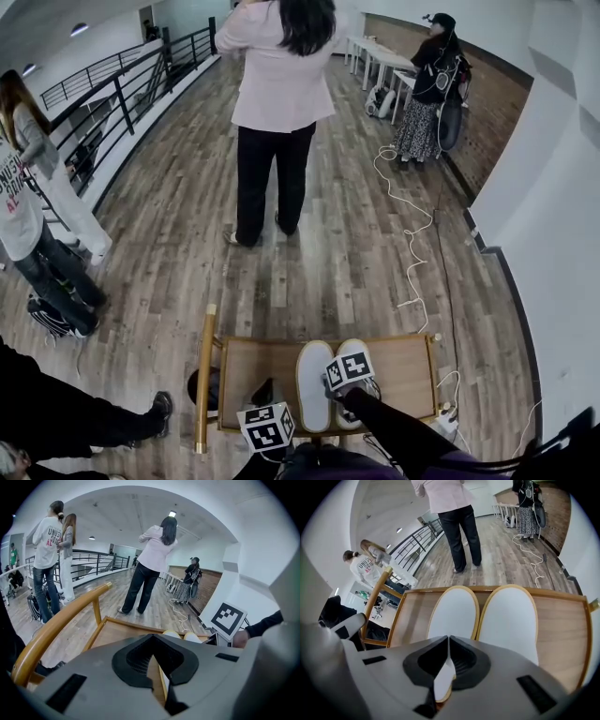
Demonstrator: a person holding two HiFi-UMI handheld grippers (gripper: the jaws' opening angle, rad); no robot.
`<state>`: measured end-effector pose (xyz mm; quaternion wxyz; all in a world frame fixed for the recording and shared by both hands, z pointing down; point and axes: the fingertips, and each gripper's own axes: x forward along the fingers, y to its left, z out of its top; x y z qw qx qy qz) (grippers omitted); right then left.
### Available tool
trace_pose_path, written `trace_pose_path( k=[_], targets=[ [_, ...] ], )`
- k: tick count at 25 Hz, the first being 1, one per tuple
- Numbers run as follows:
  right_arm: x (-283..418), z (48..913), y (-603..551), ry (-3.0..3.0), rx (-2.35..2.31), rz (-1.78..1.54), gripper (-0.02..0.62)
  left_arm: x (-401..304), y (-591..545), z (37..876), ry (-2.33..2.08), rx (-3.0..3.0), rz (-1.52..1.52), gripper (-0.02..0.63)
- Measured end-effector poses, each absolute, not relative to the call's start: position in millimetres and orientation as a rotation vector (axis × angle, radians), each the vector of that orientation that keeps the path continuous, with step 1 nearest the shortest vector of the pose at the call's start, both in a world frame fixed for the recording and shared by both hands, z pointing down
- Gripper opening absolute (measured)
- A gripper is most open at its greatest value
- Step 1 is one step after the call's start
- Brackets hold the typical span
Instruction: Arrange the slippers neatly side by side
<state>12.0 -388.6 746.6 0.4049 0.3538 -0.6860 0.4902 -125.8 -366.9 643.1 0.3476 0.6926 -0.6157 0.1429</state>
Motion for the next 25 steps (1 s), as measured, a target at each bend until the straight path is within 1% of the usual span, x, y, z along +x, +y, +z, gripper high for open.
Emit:
trace_pose_path(
  k=[9,15,20,25],
  targets=[
    [13,744,-389,-1.745,0.891,1.208,0.006,-116,-371,642,-1.582,1.814,0.373,-0.002],
    [21,715,-393,-1.834,0.883,1.276,0.009,-98,-383,636,-1.558,1.858,0.384,-0.002],
    [55,701,-402,-1.852,0.984,1.283,0.008,-70,-392,627,-1.518,1.927,0.377,-0.002],
    [115,718,-399,-1.732,1.094,1.148,0.008,-53,-390,625,-1.497,1.955,0.389,-0.002]
  ],
)
